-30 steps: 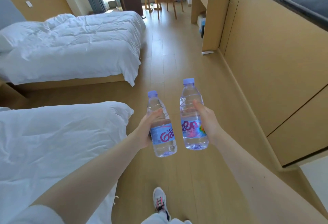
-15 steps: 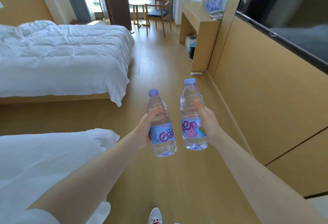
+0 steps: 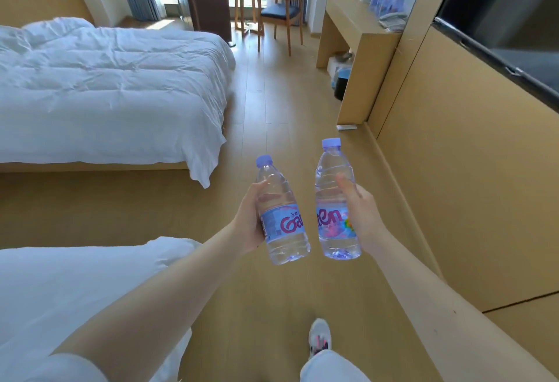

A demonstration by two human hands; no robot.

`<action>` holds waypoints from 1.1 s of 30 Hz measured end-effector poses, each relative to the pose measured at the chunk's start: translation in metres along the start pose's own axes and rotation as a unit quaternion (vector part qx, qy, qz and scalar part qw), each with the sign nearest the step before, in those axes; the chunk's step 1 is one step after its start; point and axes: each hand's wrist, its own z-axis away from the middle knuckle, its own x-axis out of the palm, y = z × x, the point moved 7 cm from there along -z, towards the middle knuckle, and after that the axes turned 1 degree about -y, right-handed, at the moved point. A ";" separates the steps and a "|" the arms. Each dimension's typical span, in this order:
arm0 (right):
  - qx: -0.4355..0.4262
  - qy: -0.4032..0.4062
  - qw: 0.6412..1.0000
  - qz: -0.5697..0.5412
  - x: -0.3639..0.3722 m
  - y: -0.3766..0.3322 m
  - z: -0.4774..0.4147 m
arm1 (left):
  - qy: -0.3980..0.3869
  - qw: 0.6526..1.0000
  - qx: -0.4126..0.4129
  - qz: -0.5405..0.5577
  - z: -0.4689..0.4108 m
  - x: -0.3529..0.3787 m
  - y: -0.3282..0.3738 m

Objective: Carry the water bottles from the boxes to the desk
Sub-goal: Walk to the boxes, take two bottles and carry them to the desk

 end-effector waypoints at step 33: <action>0.050 -0.020 0.999 0.004 -0.046 -0.083 -0.450 | 0.137 0.984 -0.060 -0.094 -0.394 0.027 0.189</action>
